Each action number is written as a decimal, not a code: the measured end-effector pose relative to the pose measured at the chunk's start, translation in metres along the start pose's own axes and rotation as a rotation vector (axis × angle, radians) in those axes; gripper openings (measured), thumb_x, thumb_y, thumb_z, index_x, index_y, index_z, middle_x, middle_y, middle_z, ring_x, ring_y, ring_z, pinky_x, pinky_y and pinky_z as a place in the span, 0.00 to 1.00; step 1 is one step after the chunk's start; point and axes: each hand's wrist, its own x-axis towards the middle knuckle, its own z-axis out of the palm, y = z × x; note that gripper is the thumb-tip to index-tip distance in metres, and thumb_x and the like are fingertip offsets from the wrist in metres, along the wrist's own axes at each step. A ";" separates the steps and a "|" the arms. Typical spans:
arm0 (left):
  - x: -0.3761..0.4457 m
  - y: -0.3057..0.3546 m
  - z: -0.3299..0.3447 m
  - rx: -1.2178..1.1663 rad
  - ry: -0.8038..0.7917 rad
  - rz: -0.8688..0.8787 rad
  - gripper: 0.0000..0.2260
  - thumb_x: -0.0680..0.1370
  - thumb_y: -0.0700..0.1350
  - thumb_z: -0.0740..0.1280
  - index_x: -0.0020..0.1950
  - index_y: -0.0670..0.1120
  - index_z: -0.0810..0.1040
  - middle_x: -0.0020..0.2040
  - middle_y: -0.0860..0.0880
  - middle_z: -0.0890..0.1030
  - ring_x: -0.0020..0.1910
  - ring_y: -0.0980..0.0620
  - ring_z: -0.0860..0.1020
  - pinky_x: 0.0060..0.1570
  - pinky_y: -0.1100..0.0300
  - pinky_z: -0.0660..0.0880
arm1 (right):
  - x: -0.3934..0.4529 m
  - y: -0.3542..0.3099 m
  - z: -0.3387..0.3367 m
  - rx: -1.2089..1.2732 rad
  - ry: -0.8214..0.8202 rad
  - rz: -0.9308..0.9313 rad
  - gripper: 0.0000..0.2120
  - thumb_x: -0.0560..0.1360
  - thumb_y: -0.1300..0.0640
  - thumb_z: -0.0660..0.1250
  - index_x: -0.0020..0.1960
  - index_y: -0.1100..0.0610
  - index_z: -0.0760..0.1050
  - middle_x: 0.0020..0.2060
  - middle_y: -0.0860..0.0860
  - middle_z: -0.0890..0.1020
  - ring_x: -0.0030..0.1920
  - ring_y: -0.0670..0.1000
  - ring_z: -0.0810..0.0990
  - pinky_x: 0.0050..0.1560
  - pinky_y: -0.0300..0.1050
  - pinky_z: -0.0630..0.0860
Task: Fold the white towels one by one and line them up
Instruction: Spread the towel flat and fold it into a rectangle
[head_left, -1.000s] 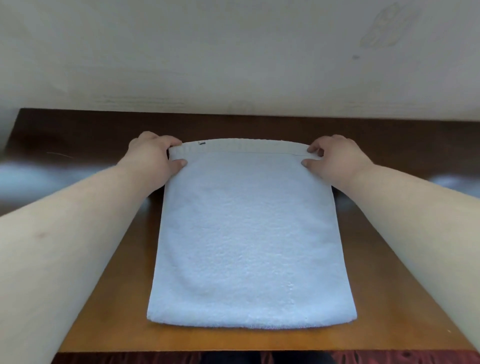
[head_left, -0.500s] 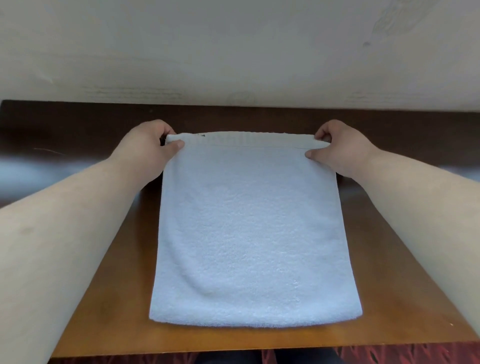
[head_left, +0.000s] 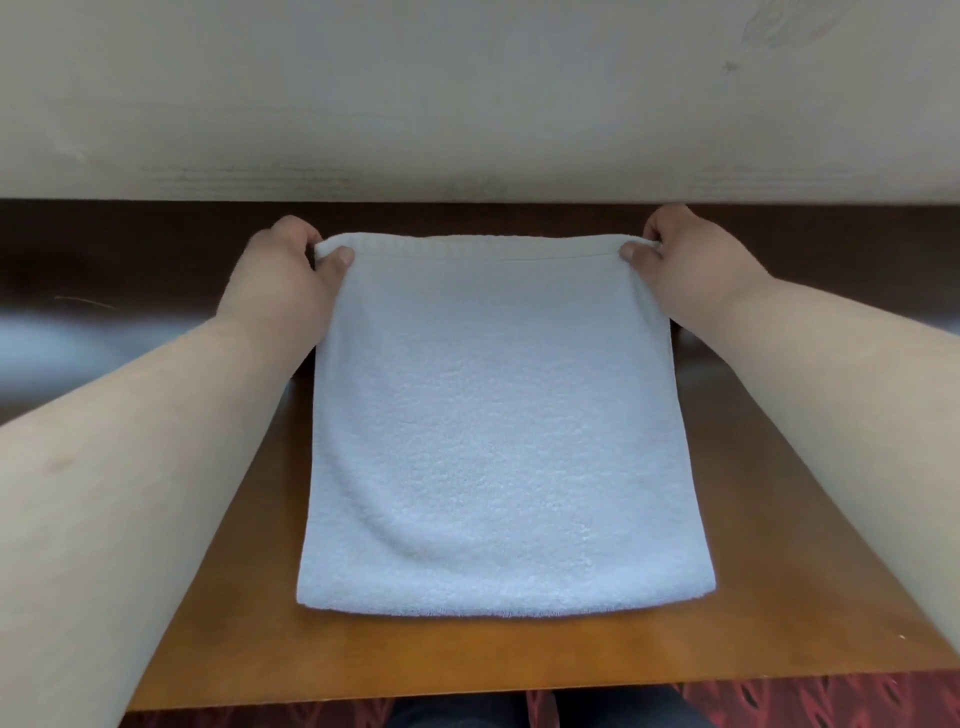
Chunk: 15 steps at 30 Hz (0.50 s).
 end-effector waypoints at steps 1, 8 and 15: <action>-0.004 0.002 -0.001 0.029 0.073 -0.015 0.15 0.77 0.59 0.65 0.58 0.52 0.71 0.56 0.46 0.74 0.52 0.44 0.75 0.47 0.49 0.74 | -0.003 -0.002 -0.001 -0.009 0.038 0.021 0.12 0.79 0.46 0.65 0.53 0.53 0.69 0.43 0.52 0.77 0.45 0.57 0.77 0.37 0.46 0.67; -0.120 0.063 0.031 0.019 -0.091 0.521 0.20 0.80 0.47 0.59 0.73 0.47 0.69 0.73 0.43 0.69 0.72 0.43 0.65 0.71 0.46 0.61 | -0.122 -0.080 0.048 0.141 0.126 -0.342 0.24 0.79 0.55 0.61 0.74 0.53 0.67 0.76 0.55 0.65 0.76 0.57 0.59 0.76 0.56 0.56; -0.211 -0.018 0.061 0.505 -0.307 0.567 0.32 0.79 0.63 0.45 0.79 0.52 0.40 0.79 0.47 0.41 0.78 0.46 0.39 0.75 0.43 0.40 | -0.197 -0.006 0.102 -0.418 -0.198 -0.365 0.34 0.79 0.35 0.38 0.78 0.48 0.31 0.78 0.50 0.33 0.77 0.52 0.29 0.76 0.56 0.30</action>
